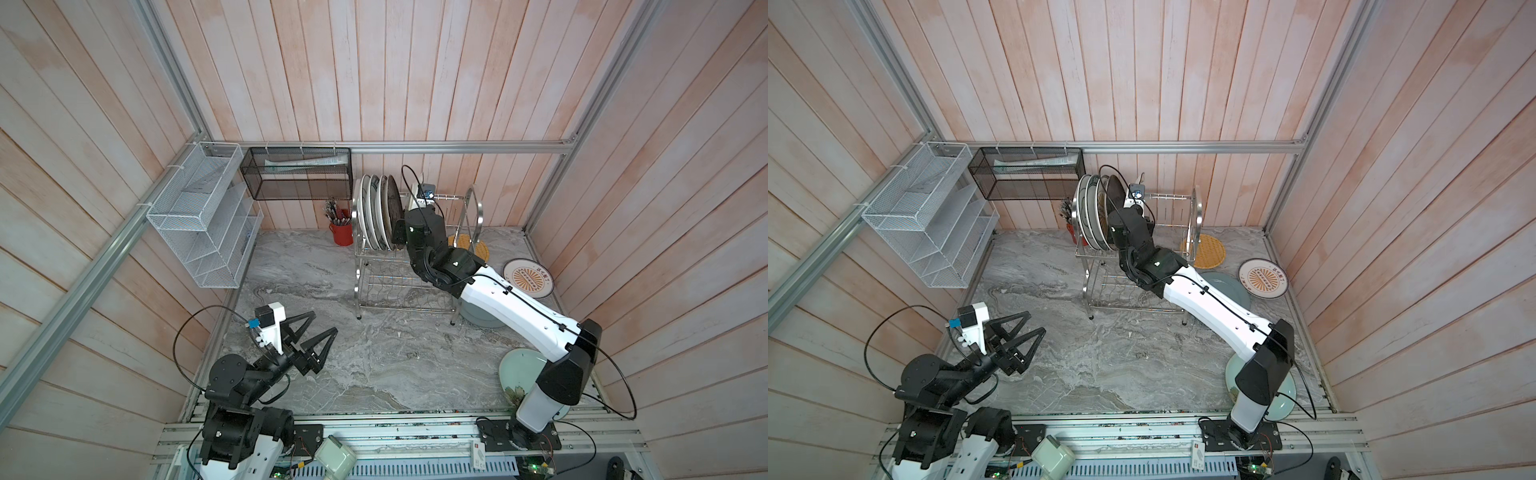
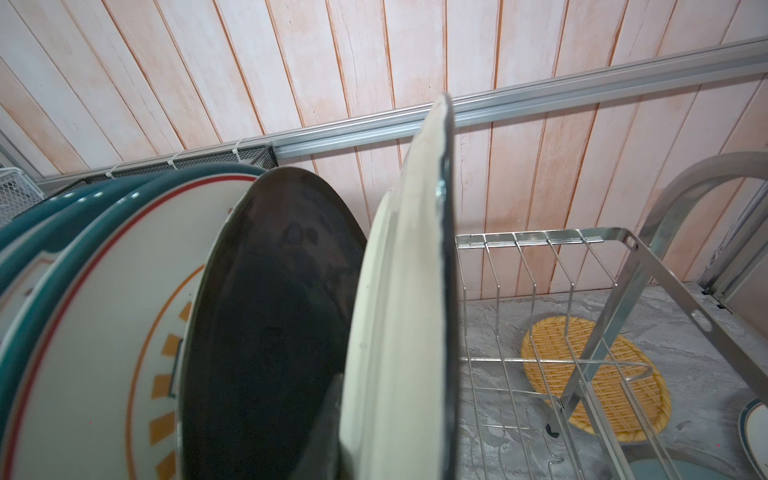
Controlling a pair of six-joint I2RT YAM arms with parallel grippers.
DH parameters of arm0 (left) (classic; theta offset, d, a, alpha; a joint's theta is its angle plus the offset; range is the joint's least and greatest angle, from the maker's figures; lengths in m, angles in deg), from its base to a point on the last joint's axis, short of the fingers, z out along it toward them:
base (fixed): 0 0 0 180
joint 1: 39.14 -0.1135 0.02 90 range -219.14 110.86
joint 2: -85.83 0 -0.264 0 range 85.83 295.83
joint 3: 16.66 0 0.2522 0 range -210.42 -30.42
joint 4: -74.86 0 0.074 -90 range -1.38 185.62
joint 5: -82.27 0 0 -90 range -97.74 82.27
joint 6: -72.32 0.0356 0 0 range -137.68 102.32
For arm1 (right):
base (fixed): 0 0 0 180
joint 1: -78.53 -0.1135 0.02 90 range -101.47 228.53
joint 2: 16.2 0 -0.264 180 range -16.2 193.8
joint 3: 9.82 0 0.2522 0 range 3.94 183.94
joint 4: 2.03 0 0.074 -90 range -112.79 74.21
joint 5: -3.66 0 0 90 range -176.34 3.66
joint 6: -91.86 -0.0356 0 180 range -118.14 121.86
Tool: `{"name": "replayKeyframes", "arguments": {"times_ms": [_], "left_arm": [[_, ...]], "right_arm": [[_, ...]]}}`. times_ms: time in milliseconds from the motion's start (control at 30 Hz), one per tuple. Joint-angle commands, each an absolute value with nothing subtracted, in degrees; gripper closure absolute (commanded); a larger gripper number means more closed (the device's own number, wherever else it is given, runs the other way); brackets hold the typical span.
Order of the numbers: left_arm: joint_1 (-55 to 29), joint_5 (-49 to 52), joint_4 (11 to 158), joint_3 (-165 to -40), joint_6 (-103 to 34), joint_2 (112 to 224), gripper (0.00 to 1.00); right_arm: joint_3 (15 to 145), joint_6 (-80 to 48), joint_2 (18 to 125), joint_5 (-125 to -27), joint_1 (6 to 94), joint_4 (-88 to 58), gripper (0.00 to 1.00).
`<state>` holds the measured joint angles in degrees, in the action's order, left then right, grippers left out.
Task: Load the plates into the dish rack
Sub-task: 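Lower the cream plate into the upper rack slot beside the dark plate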
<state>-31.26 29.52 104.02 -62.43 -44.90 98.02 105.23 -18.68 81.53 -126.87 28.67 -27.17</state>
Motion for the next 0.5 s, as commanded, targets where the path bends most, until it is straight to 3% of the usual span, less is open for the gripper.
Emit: {"name": "replayKeyframes", "arguments": {"times_ms": [0, 167, 267, 333, 467], "left_arm": [[-31.6, 29.8, 103.1, -61.8, -45.0, 97.1, 0.0], [-31.6, 30.0, 103.1, -61.8, -45.1, 97.0, 0.0], [-31.7, 29.7, 103.0, -61.8, -45.1, 96.8, 0.0], [-31.7, 29.6, 103.1, -61.8, -45.0, 97.1, 0.0], [-31.6, 29.6, 103.2, -61.9, -45.1, 96.8, 0.0]], "right_arm": [[107.1, -17.5, 81.7, -130.9, 28.7, -26.5, 1.0], [106.9, -16.0, 81.1, -130.6, 28.7, -26.8, 1.0], [106.7, -15.6, 80.7, -130.3, 28.7, -26.9, 0.92], [106.8, -15.0, 80.7, -130.4, 28.7, -27.0, 0.8], [106.2, -15.6, 80.0, -129.6, 28.5, -27.5, 0.74]]}}
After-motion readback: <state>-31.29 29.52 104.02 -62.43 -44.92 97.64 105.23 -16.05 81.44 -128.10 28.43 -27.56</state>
